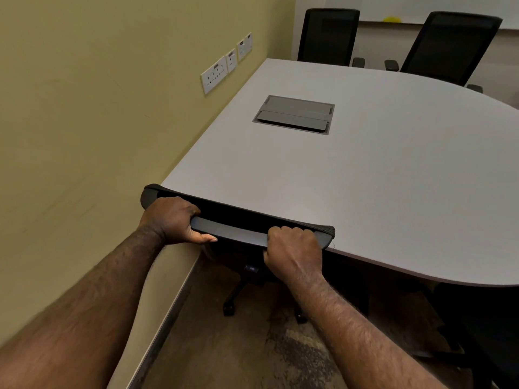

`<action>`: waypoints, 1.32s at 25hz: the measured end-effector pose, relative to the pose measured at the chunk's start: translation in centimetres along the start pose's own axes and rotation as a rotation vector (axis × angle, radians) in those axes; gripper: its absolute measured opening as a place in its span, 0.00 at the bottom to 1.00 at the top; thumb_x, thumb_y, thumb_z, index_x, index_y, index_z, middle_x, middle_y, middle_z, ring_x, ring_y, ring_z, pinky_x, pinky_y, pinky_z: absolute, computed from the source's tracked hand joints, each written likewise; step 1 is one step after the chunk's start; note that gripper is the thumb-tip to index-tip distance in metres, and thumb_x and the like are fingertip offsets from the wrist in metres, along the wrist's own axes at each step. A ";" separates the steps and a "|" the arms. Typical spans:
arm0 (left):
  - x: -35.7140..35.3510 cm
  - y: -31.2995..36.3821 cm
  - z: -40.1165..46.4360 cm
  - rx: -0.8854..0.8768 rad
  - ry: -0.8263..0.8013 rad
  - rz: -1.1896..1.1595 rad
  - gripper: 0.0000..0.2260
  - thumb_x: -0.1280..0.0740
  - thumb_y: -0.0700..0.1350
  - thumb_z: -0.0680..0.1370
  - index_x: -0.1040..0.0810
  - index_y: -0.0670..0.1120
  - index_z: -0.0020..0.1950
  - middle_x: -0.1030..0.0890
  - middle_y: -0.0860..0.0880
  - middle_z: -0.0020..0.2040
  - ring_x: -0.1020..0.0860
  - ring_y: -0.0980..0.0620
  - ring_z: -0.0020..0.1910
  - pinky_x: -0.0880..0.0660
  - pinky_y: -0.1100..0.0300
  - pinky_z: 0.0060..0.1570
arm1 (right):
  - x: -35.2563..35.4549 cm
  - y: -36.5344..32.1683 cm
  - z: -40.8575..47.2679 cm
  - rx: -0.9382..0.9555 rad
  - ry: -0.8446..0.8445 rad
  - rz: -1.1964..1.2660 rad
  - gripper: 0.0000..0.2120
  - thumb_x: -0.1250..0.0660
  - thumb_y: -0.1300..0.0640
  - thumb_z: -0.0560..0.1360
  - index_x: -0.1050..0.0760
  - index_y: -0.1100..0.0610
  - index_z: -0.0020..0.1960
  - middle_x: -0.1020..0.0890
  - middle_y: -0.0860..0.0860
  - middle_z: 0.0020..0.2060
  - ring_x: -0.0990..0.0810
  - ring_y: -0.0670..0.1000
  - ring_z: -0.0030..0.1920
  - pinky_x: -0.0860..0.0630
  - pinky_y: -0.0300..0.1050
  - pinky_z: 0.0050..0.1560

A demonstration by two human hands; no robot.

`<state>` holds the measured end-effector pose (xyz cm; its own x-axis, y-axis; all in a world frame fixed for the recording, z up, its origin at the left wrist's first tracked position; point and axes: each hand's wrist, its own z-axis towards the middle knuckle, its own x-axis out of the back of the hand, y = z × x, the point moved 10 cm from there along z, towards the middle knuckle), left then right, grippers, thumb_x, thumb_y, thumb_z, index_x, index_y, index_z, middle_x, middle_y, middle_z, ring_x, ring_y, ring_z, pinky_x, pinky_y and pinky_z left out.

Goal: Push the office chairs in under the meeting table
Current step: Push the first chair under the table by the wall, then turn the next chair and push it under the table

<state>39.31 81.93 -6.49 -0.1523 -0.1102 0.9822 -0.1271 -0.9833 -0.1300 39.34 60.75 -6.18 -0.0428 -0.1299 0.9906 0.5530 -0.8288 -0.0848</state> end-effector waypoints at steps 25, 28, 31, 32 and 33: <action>12.9 19.3 5.5 -0.292 0.274 -0.370 0.43 0.40 0.78 0.63 0.27 0.44 0.60 0.22 0.46 0.55 0.24 0.46 0.50 0.31 0.55 0.47 | 7.9 19.0 -16.6 -0.292 0.288 -0.189 0.43 0.33 0.36 0.69 0.44 0.59 0.74 0.38 0.55 0.74 0.43 0.59 0.74 0.47 0.66 0.69; 14.0 24.6 7.1 -0.332 0.283 -0.412 0.42 0.37 0.76 0.64 0.29 0.44 0.64 0.24 0.45 0.60 0.24 0.44 0.56 0.27 0.49 0.53 | 10.1 23.3 -20.2 -0.361 0.333 -0.201 0.45 0.33 0.37 0.69 0.45 0.60 0.74 0.40 0.56 0.74 0.43 0.59 0.74 0.46 0.66 0.70; 14.7 31.0 8.2 -0.391 0.298 -0.422 0.45 0.40 0.77 0.66 0.32 0.43 0.69 0.28 0.43 0.68 0.27 0.42 0.64 0.29 0.46 0.61 | 11.9 27.8 -24.5 -0.421 0.359 -0.220 0.47 0.33 0.36 0.69 0.49 0.61 0.76 0.42 0.57 0.75 0.45 0.59 0.74 0.48 0.66 0.71; 14.9 33.2 8.4 -0.404 0.299 -0.421 0.46 0.40 0.77 0.67 0.34 0.43 0.71 0.29 0.43 0.71 0.29 0.42 0.66 0.30 0.45 0.63 | 12.2 29.3 -26.0 -0.442 0.361 -0.226 0.48 0.33 0.36 0.69 0.50 0.61 0.76 0.43 0.58 0.75 0.45 0.59 0.75 0.49 0.66 0.72; 15.1 35.9 8.6 -0.420 0.298 -0.422 0.46 0.40 0.76 0.67 0.35 0.43 0.73 0.31 0.44 0.72 0.30 0.43 0.68 0.31 0.45 0.65 | 12.6 31.0 -27.9 -0.470 0.358 -0.232 0.48 0.33 0.36 0.69 0.50 0.61 0.76 0.43 0.58 0.75 0.46 0.59 0.75 0.50 0.66 0.72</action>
<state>40.83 43.75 4.82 -0.2625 0.3758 0.8888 -0.5972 -0.7867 0.1562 32.76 18.21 0.72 -0.4385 -0.0253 0.8984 0.0756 -0.9971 0.0088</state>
